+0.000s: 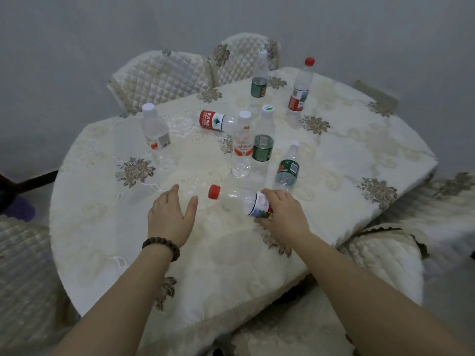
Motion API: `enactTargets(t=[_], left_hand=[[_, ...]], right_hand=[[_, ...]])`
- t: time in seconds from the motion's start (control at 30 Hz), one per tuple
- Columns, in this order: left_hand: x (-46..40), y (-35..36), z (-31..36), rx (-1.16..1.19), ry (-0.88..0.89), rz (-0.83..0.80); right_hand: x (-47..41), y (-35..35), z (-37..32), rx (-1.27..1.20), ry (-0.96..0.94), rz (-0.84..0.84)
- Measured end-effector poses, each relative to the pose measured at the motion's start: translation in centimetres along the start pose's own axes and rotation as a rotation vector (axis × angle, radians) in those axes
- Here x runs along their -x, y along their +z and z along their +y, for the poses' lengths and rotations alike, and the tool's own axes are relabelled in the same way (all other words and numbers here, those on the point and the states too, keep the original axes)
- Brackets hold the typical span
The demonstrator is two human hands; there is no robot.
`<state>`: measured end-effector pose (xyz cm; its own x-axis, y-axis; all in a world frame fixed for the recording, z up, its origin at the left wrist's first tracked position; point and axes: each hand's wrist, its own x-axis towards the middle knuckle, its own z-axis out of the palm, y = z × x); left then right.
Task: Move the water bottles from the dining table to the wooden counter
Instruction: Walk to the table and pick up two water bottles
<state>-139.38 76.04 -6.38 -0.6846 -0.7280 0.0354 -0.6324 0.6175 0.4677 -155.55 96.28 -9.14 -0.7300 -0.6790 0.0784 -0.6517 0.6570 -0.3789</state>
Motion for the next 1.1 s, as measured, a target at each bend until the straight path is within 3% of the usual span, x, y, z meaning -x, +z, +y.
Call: enactTargets(t=[0.43,0.77,1.1], left_hand=[[-2.6,8.5,16.3,-0.035,0.231,-0.186],[-7.4,17.0,23.8,-0.083,-0.006,-0.354],[-9.0,20.3,25.5,-0.165,-0.118,-0.248]], right_hand=[[1.6,-9.3,12.2,-0.287,0.336,0.183],[-2.3,-11.3,21.6,-0.429,0.339,0.134],[-2.4,-11.0,25.2,-0.459,0.360,0.093]])
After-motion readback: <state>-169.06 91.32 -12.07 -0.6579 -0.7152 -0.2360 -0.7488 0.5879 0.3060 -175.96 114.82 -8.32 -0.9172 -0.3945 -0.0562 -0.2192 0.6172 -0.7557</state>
